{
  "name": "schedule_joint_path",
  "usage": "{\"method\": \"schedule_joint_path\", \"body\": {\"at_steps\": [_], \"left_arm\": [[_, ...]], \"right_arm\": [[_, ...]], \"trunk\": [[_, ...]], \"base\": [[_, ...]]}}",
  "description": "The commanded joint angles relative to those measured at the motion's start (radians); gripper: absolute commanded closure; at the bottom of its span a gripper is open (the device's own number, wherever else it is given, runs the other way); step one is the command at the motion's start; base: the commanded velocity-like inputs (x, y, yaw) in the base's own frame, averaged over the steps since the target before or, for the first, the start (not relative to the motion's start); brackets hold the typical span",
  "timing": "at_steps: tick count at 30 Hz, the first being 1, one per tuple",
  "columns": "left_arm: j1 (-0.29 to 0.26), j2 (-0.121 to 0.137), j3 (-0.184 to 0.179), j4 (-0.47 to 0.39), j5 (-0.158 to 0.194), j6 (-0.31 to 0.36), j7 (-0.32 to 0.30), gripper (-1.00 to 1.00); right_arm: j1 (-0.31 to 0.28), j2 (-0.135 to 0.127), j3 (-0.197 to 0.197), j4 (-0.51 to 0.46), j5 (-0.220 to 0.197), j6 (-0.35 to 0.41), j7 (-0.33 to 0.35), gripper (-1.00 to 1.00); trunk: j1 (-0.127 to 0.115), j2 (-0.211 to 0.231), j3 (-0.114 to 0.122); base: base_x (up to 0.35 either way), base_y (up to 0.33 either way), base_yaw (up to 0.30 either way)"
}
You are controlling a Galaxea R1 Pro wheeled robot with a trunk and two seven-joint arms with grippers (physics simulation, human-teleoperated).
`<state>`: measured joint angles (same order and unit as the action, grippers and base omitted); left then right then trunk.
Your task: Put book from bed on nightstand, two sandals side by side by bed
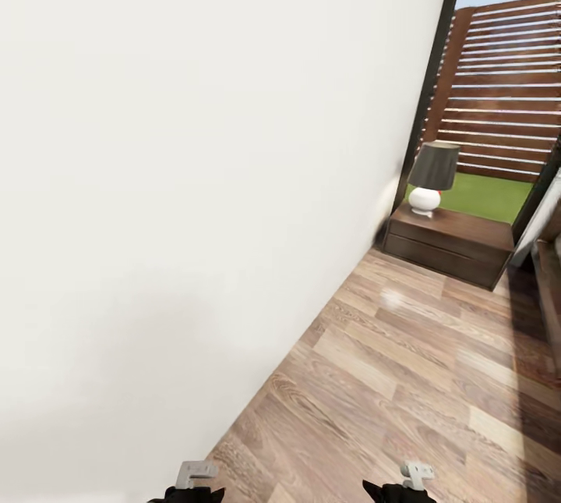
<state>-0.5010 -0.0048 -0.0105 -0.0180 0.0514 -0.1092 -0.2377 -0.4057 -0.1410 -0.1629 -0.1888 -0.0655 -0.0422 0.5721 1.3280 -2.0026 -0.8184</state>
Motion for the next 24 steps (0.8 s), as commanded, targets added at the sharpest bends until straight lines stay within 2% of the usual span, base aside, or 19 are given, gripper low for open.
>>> {"method": "schedule_joint_path", "body": {"at_steps": [1,24], "left_arm": [[-0.001,0.000,-0.002,0.001,0.005,-0.003,-0.003,-1.00],[-0.001,-0.001,-0.001,0.002,0.015,-0.003,-0.005,-1.00]], "right_arm": [[-0.001,0.000,-0.001,0.002,-0.007,-0.001,0.005,-1.00],[-0.001,-0.002,-0.001,0.002,-0.007,-0.001,0.005,-1.00]], "trunk": [[0.000,0.000,-0.001],[0.000,0.000,-0.001]], "base": [[0.000,0.000,-0.255],[0.000,0.000,-0.253]]}}
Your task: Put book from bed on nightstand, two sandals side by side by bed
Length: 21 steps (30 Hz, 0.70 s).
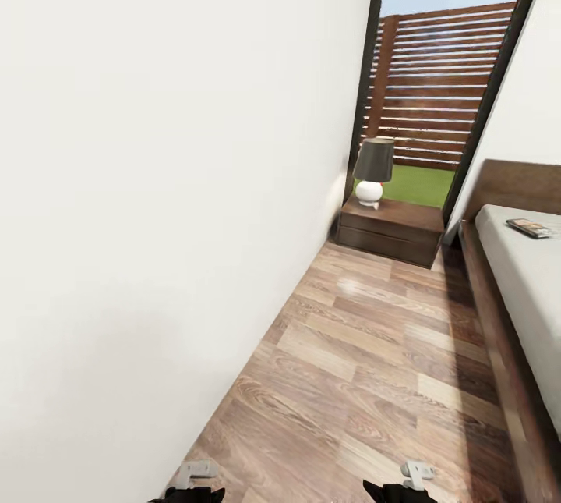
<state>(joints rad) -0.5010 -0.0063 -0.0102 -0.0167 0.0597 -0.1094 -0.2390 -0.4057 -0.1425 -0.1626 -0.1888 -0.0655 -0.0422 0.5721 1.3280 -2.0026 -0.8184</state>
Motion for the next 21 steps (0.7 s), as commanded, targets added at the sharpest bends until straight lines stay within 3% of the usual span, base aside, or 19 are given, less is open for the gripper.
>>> {"method": "schedule_joint_path", "body": {"at_steps": [1,21], "left_arm": [[-0.001,0.000,-0.001,0.001,0.006,-0.003,-0.003,-1.00],[0.000,0.000,-0.002,0.001,0.006,-0.003,-0.003,-1.00]], "right_arm": [[-0.001,0.000,-0.001,0.002,-0.007,-0.001,0.005,-1.00],[-0.001,0.001,-0.001,0.002,-0.007,-0.001,0.005,-1.00]], "trunk": [[0.000,0.000,-0.001],[0.000,0.000,-0.001]], "base": [[0.000,0.000,-0.287],[0.000,0.000,-0.299]]}}
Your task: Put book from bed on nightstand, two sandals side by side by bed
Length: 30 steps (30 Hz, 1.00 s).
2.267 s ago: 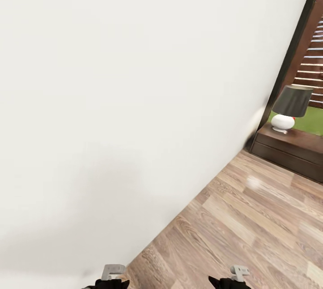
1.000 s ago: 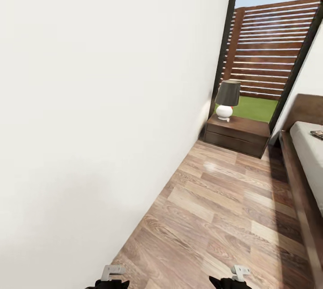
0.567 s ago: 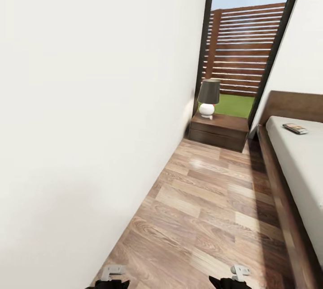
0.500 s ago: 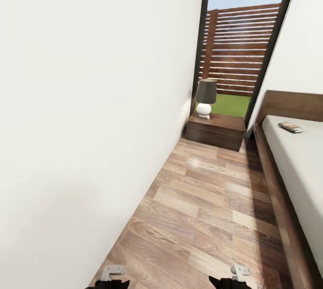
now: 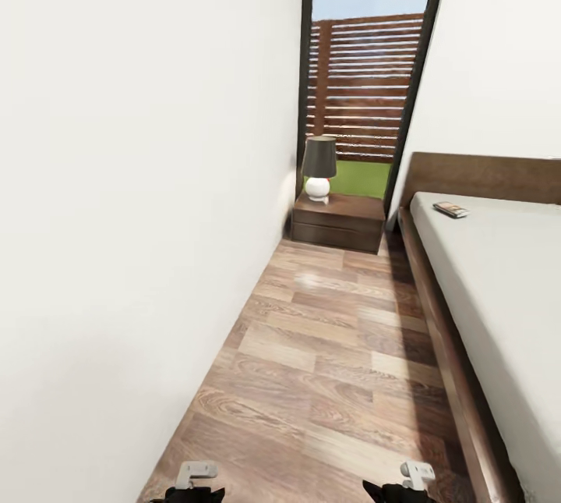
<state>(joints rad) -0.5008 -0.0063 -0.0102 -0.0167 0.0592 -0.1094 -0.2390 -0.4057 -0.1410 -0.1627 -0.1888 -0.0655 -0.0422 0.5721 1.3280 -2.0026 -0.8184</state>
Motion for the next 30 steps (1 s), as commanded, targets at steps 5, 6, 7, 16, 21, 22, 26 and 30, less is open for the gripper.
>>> {"method": "schedule_joint_path", "body": {"at_steps": [5,6,7,16,21,22,26,30], "left_arm": [[0.000,0.000,-0.002,0.001,0.007,-0.003,-0.003,-1.00],[0.000,0.000,-0.002,0.001,0.007,-0.003,-0.003,-1.00],[0.000,0.000,-0.002,0.001,0.007,-0.003,-0.003,-1.00],[0.001,0.000,-0.002,0.001,0.006,-0.003,-0.003,-1.00],[0.000,0.000,-0.002,0.001,0.006,-0.003,-0.003,-1.00],[0.000,0.000,-0.001,0.001,0.006,-0.003,-0.003,-1.00],[0.001,0.000,-0.001,0.001,0.007,-0.003,-0.003,-1.00],[0.001,0.000,-0.001,0.001,0.006,-0.003,-0.003,-1.00]], "right_arm": [[-0.001,0.000,-0.001,0.002,-0.007,-0.001,0.005,-1.00],[-0.001,0.000,-0.001,0.002,-0.007,-0.001,0.005,-1.00],[-0.001,0.000,-0.001,0.002,-0.007,-0.001,0.005,-1.00],[-0.001,0.000,-0.001,0.002,-0.007,-0.001,0.005,-1.00],[-0.001,0.000,-0.001,0.002,-0.007,-0.001,0.005,-1.00],[-0.001,0.000,-0.001,0.002,-0.007,-0.001,0.005,-1.00],[-0.001,0.000,-0.001,0.002,-0.007,-0.001,0.006,-1.00],[-0.001,0.000,0.000,0.002,-0.006,-0.001,0.006,-1.00]], "trunk": [[0.000,0.000,-0.001],[0.000,0.000,-0.001],[0.000,0.000,-0.001],[0.000,0.000,-0.001],[0.000,0.000,-0.001],[0.000,0.000,-0.001],[0.000,0.000,-0.001],[0.000,0.000,-0.001]], "base": [[0.000,0.000,-0.300],[0.000,0.000,-0.300],[0.000,0.000,-0.300],[0.000,0.000,-0.298],[0.000,0.000,-0.208],[0.000,0.000,-0.046],[0.000,0.000,-0.020],[0.000,0.000,-0.007]]}}
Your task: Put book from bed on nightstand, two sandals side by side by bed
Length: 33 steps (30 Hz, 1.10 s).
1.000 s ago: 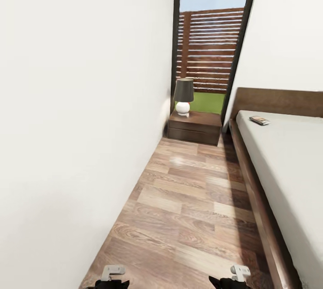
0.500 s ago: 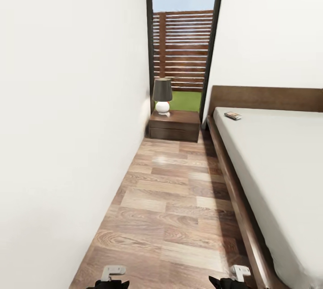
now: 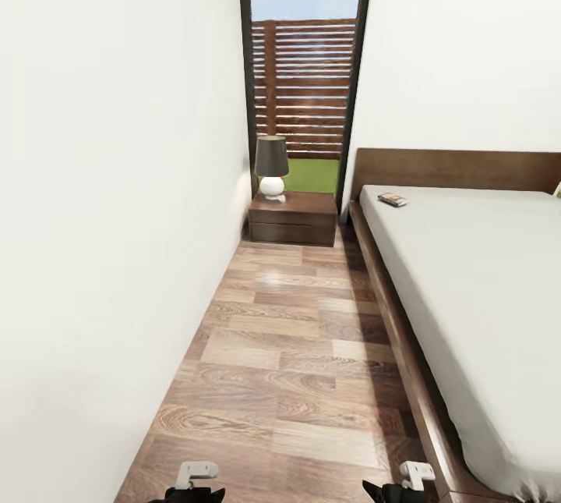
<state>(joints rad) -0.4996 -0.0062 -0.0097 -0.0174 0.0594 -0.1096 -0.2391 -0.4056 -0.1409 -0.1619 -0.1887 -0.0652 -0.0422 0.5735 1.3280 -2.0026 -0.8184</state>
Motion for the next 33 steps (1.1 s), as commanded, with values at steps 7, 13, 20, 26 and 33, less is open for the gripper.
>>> {"method": "schedule_joint_path", "body": {"at_steps": [7,13,20,26,33], "left_arm": [[-0.001,0.000,-0.001,0.001,0.006,-0.003,-0.003,-1.00],[-0.001,0.000,-0.001,0.001,0.007,-0.004,-0.003,-1.00],[-0.001,0.000,-0.001,0.001,0.007,-0.004,-0.003,-1.00],[-0.001,0.000,-0.001,0.001,0.007,-0.003,-0.003,-1.00],[-0.001,0.000,-0.001,0.001,0.007,-0.004,-0.003,-1.00]], "right_arm": [[-0.001,0.000,-0.001,0.002,-0.007,-0.001,0.005,-1.00],[-0.001,0.000,-0.002,0.002,-0.007,-0.001,0.005,-1.00],[-0.001,0.000,-0.001,0.002,-0.007,-0.001,0.005,-1.00],[-0.001,0.000,-0.002,0.002,-0.007,-0.001,0.005,-1.00],[-0.001,0.000,-0.002,0.002,-0.005,-0.001,0.005,-1.00]], "trunk": [[0.000,0.000,-0.001],[0.000,0.000,-0.001],[0.000,0.000,-0.001],[0.000,0.000,-0.001],[0.000,0.000,-0.001]], "base": [[0.000,0.000,-0.149],[0.000,0.000,-0.231],[0.000,0.000,-0.202],[0.000,0.000,-0.066],[0.000,0.000,-0.001]]}}
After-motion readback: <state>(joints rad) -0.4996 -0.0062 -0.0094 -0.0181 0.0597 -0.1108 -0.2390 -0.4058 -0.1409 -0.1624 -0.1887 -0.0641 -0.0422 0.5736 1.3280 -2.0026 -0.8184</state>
